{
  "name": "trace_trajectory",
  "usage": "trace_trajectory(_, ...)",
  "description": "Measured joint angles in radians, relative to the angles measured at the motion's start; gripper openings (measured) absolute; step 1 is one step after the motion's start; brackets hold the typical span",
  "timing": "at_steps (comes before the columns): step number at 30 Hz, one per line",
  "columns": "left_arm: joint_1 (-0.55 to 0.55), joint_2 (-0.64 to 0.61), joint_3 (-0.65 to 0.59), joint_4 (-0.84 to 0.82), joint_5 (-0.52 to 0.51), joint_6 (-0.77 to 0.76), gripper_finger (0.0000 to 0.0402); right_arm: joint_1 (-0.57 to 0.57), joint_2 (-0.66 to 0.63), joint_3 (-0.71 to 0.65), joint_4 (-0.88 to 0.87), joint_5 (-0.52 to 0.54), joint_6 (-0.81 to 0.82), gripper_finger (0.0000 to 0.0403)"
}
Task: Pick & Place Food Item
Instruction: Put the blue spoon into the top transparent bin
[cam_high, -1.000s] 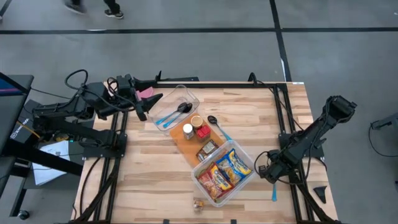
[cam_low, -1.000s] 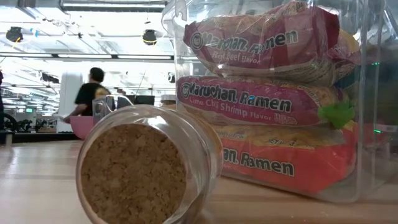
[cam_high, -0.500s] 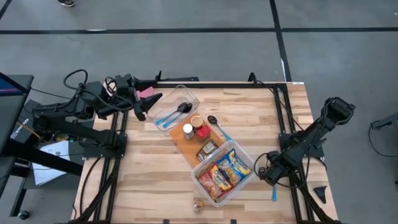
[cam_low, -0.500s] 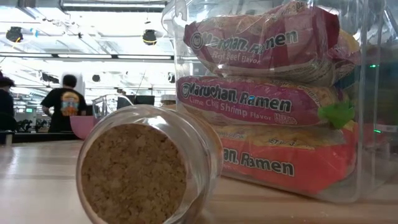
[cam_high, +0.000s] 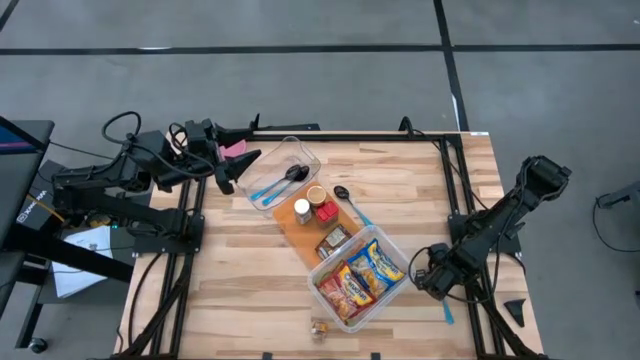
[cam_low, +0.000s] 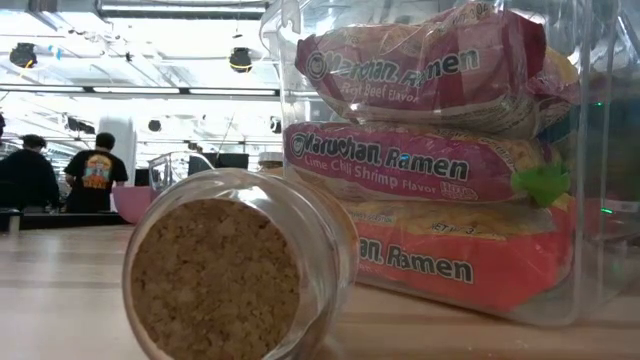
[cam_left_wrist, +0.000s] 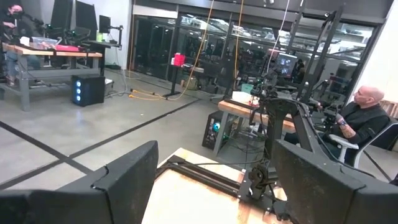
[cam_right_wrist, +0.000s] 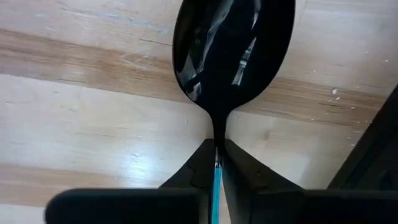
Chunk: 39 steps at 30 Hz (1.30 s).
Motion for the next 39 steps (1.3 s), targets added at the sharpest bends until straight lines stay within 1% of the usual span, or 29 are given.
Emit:
trace_trajectory(9,0.000,0.000,0.000,0.000,0.000,0.000,0.0309,0.000,-0.002,0.002,-0.004,0.002,0.000,0.0005)
trace_trajectory(18,0.000,0.000,0.000,0.000,0.000,0.001,0.0309,0.000,0.001,0.092,-0.152,0.063,-0.004,0.0002)
trace_trajectory(21,0.000,0.000,0.000,0.000,0.000,0.003,0.0309,0.001,-0.008,0.115,-0.199,0.108,-0.010,0.0001)
trace_trajectory(24,0.000,0.000,0.000,0.000,-0.001,0.003,0.0309,0.000,-0.044,0.134,-0.239,0.150,-0.020,0.0001)
trace_trajectory(31,0.000,0.000,0.000,0.000,-0.001,0.003,0.0309,0.000,-0.160,0.161,-0.433,0.224,-0.032,0.0001)
trace_trajectory(35,0.000,0.000,0.000,0.000,-0.001,0.003,0.0309,0.000,-0.244,0.163,-0.481,0.301,-0.047,0.0000)
trace_trajectory(39,0.000,0.000,0.000,0.000,-0.001,0.000,0.0309,0.000,-0.316,0.163,-0.490,0.383,-0.044,0.0000)
